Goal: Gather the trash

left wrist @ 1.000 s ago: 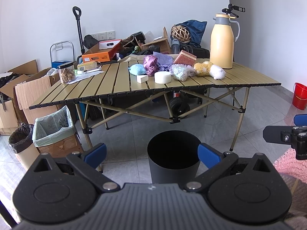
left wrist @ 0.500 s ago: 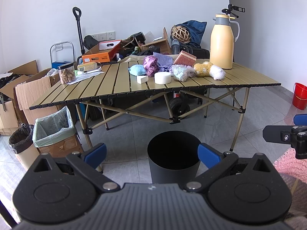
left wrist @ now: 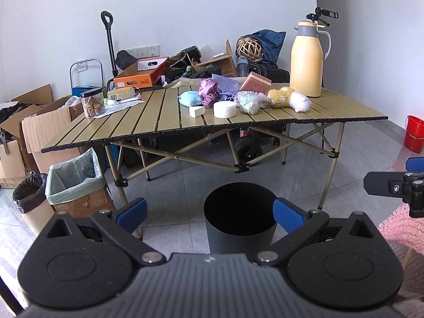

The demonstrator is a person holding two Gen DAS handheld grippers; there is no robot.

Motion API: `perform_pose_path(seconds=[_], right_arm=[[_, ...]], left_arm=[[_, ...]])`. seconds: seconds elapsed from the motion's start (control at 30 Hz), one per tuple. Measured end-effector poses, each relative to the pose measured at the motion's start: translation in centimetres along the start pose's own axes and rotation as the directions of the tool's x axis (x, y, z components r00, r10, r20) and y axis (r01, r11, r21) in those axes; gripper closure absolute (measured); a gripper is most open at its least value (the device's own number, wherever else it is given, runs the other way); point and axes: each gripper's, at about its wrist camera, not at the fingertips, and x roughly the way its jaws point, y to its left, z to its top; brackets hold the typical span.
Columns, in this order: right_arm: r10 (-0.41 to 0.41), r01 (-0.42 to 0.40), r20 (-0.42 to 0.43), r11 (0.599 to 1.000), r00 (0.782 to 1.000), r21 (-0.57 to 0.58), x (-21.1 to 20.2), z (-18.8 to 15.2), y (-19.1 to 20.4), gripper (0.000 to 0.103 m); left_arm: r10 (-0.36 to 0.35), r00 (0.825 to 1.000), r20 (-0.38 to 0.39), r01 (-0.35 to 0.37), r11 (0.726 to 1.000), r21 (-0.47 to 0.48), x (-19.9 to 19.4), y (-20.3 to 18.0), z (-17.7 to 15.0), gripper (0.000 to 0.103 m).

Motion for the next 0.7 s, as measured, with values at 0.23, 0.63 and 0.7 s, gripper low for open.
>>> perform_pose_path(seconds=[0.23, 0.63, 0.7], right_arm=[[0.0, 0.0, 0.01, 1.0, 1.0, 0.001, -0.1, -0.2, 0.0, 0.0], [-0.002, 0.002, 0.029, 1.0, 1.0, -0.007, -0.4, -0.3, 0.0, 0.0], [-0.004, 0.005, 0.037, 1.0, 0.999, -0.013, -0.5, -0.3, 0.1, 0.0]], left_arm=[[-0.001, 1.0, 0.004, 0.001, 1.0, 0.0, 0.3, -0.1, 0.2, 0.0], [0.001, 1.0, 0.013, -0.001, 1.0, 0.0, -1.0, -0.1, 1.6, 0.0], [0.004, 1.0, 0.024, -0.004, 1.0, 0.006, -1.2, 0.0, 2.0, 0.0]])
